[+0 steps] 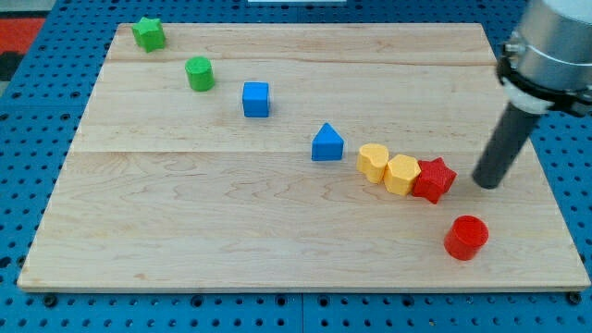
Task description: Point your arm at the bottom right corner
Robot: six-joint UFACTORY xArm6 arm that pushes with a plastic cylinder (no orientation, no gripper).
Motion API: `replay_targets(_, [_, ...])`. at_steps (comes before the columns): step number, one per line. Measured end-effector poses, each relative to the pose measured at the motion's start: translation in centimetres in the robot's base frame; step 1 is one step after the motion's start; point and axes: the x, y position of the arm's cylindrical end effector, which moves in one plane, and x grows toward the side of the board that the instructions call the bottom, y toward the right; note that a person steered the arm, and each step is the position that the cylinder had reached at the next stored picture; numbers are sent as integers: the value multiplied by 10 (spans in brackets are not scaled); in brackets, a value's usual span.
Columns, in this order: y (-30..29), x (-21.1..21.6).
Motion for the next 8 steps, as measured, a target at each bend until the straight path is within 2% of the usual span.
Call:
replay_targets(1, [56, 29])
replay_targets(2, [73, 83])
replay_targets(3, [43, 123])
replay_targets(8, [43, 124])
